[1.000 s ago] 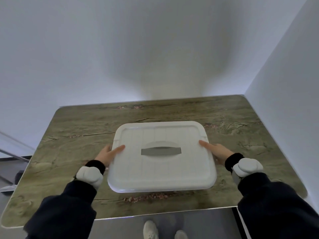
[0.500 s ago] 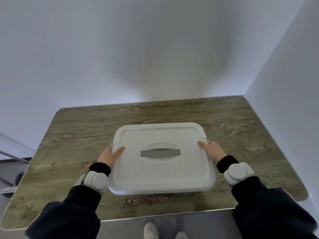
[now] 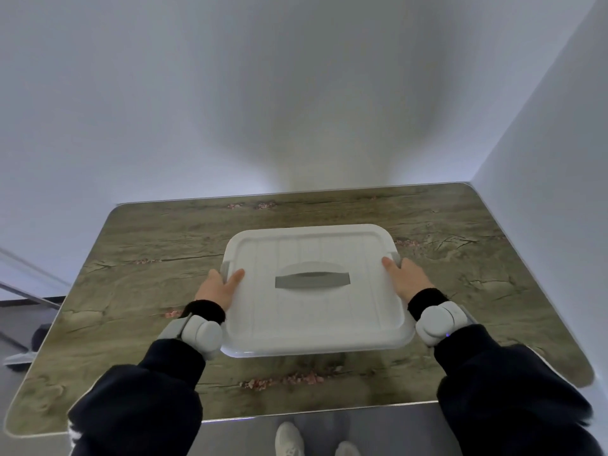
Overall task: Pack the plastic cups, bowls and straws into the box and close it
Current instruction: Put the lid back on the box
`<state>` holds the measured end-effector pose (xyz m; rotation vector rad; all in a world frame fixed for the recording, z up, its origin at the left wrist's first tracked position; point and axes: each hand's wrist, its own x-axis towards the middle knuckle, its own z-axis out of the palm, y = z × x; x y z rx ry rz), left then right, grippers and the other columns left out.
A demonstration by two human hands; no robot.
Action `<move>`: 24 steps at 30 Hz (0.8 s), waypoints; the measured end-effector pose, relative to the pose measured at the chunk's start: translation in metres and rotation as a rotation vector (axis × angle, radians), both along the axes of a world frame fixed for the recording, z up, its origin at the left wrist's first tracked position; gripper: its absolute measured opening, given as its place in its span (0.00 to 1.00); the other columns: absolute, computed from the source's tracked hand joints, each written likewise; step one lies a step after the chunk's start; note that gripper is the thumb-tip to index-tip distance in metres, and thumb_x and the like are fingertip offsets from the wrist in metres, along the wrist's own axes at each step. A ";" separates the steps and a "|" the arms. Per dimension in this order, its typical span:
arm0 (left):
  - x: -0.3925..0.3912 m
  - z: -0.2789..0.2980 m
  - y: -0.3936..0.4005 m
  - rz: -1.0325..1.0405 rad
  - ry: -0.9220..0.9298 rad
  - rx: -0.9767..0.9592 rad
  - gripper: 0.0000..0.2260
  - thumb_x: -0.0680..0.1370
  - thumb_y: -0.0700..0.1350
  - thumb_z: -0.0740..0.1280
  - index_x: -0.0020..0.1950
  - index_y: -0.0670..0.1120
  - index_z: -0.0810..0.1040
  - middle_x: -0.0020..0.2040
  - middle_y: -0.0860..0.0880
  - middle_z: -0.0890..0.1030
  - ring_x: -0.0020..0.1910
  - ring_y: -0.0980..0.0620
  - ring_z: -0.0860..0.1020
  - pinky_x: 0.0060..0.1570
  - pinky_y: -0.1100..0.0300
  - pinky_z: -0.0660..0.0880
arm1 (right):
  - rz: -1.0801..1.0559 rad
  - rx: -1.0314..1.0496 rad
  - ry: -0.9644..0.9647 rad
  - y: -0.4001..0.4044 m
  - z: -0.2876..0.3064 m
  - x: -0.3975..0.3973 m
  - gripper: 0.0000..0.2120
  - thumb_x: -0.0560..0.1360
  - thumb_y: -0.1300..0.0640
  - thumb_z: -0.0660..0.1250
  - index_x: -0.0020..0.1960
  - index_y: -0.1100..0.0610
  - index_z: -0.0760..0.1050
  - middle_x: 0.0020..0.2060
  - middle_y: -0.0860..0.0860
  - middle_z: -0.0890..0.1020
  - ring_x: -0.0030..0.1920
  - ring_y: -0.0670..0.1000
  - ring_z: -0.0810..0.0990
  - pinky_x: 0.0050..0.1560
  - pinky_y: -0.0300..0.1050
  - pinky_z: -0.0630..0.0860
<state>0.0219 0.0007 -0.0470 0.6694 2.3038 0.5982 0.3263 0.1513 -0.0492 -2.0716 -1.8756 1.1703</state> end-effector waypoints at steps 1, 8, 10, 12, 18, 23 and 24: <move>-0.002 0.002 0.002 -0.012 0.004 0.001 0.25 0.77 0.58 0.59 0.60 0.37 0.66 0.57 0.38 0.77 0.54 0.39 0.76 0.50 0.51 0.70 | -0.005 0.012 0.011 0.003 0.001 -0.002 0.28 0.78 0.41 0.53 0.65 0.64 0.67 0.62 0.61 0.75 0.60 0.60 0.75 0.57 0.52 0.70; -0.016 -0.004 -0.009 -0.045 -0.225 0.090 0.17 0.76 0.50 0.65 0.58 0.40 0.68 0.57 0.42 0.77 0.50 0.45 0.75 0.50 0.51 0.74 | -0.015 -0.069 0.122 -0.003 -0.008 0.011 0.25 0.76 0.47 0.63 0.64 0.63 0.65 0.58 0.59 0.75 0.53 0.57 0.75 0.49 0.46 0.68; -0.025 -0.006 -0.016 -0.094 -0.334 0.113 0.22 0.75 0.46 0.68 0.64 0.42 0.66 0.55 0.46 0.76 0.51 0.48 0.76 0.45 0.56 0.76 | -0.036 -0.045 0.178 -0.006 -0.010 0.012 0.22 0.76 0.52 0.63 0.65 0.61 0.62 0.54 0.55 0.74 0.50 0.56 0.74 0.48 0.46 0.68; -0.034 -0.008 -0.017 -0.178 -0.316 0.094 0.23 0.73 0.46 0.70 0.65 0.43 0.67 0.52 0.50 0.76 0.50 0.50 0.76 0.41 0.60 0.74 | -0.090 0.049 0.244 -0.009 -0.012 0.008 0.17 0.76 0.55 0.61 0.62 0.58 0.62 0.52 0.54 0.73 0.49 0.56 0.74 0.49 0.49 0.70; -0.052 -0.013 0.023 -0.166 -0.187 0.222 0.21 0.76 0.48 0.65 0.68 0.46 0.68 0.62 0.45 0.77 0.52 0.47 0.77 0.49 0.57 0.73 | -0.123 0.187 0.356 0.025 -0.011 -0.029 0.11 0.79 0.58 0.59 0.58 0.61 0.63 0.51 0.56 0.74 0.48 0.55 0.73 0.47 0.48 0.70; -0.046 -0.020 0.080 -0.039 0.134 0.325 0.21 0.79 0.49 0.58 0.71 0.45 0.64 0.67 0.43 0.73 0.63 0.43 0.73 0.63 0.50 0.69 | -0.153 0.197 0.366 0.092 -0.009 -0.064 0.16 0.78 0.56 0.60 0.62 0.63 0.65 0.50 0.53 0.73 0.49 0.54 0.73 0.50 0.49 0.70; -0.049 -0.021 0.094 -0.029 0.182 0.310 0.21 0.79 0.49 0.58 0.71 0.44 0.64 0.66 0.43 0.73 0.62 0.42 0.73 0.63 0.49 0.70 | -0.158 0.195 0.380 0.108 -0.009 -0.069 0.17 0.78 0.56 0.61 0.62 0.64 0.65 0.50 0.53 0.73 0.49 0.54 0.73 0.50 0.49 0.70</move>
